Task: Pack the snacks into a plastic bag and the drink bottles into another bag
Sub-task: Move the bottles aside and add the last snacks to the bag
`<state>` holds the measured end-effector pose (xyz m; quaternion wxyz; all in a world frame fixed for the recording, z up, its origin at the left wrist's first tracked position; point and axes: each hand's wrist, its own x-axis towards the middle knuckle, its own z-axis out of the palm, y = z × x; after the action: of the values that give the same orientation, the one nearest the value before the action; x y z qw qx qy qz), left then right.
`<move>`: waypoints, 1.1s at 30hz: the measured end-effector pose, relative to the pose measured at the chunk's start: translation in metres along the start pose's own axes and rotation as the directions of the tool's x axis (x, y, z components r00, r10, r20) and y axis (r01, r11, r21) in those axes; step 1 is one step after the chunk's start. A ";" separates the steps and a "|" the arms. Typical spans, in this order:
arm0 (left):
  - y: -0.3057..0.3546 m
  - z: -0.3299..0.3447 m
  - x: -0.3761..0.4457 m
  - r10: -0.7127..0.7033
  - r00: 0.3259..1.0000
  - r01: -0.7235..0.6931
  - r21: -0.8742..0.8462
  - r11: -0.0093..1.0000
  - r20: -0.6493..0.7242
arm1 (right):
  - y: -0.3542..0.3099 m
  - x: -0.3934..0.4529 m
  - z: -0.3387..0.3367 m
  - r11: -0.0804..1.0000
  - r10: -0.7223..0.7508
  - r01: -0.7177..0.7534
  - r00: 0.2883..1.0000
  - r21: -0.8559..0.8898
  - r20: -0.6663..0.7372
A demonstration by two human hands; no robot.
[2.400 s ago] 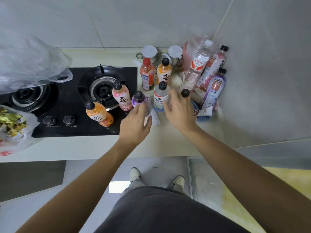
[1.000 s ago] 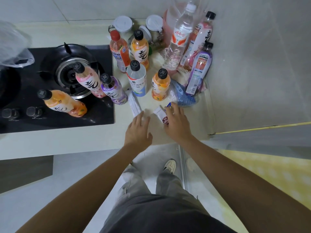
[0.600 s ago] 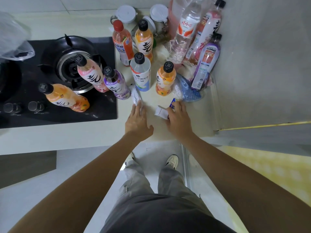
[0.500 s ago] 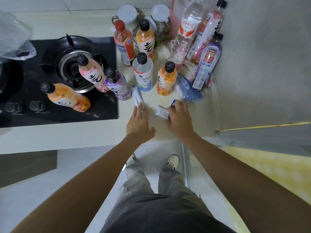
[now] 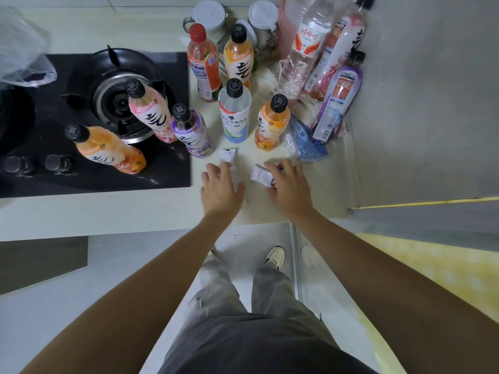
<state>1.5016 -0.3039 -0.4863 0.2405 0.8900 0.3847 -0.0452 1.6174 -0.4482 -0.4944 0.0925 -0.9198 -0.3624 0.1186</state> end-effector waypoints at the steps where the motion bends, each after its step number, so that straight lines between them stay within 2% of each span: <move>1: 0.000 0.000 0.008 -0.024 0.999 0.024 -0.004 1.000 0.032 | 0.000 -0.001 0.002 1.000 0.003 -0.003 1.000 -0.008 -0.008; 8: 0.012 0.011 0.012 -0.061 0.992 0.076 -0.135 0.988 0.115 | -0.004 -0.007 0.006 0.999 0.013 -0.013 1.000 -0.040 0.009; 16: 0.003 0.009 -0.003 -0.119 0.975 0.155 -0.193 0.969 0.187 | -0.007 -0.007 0.004 0.974 0.116 -0.125 0.992 0.191 0.057; 20: -0.013 -0.002 -0.008 -0.121 0.971 0.195 -0.396 0.897 0.204 | -0.019 -0.010 -0.006 0.877 0.182 -0.199 0.980 0.438 0.081; 25: -0.036 -0.038 -0.028 -0.151 0.964 0.249 -0.550 0.798 0.218 | -0.053 -0.015 -0.020 0.678 0.232 -0.284 0.958 0.678 0.170; 29: -0.064 -0.074 -0.043 -0.171 0.970 0.241 -0.600 0.763 0.173 | -0.087 -0.014 -0.024 0.648 0.174 -0.260 0.966 0.716 0.193; 33: -0.097 -0.107 -0.062 -0.249 0.963 0.261 -0.588 0.766 0.103 | -0.132 -0.006 -0.028 0.659 0.013 -0.156 0.981 0.736 0.195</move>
<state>1.3785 -0.2389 -0.4138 0.5030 0.7083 0.4940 0.0373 1.5360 -0.3594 -0.4332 0.4242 -0.8026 -0.2451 0.3403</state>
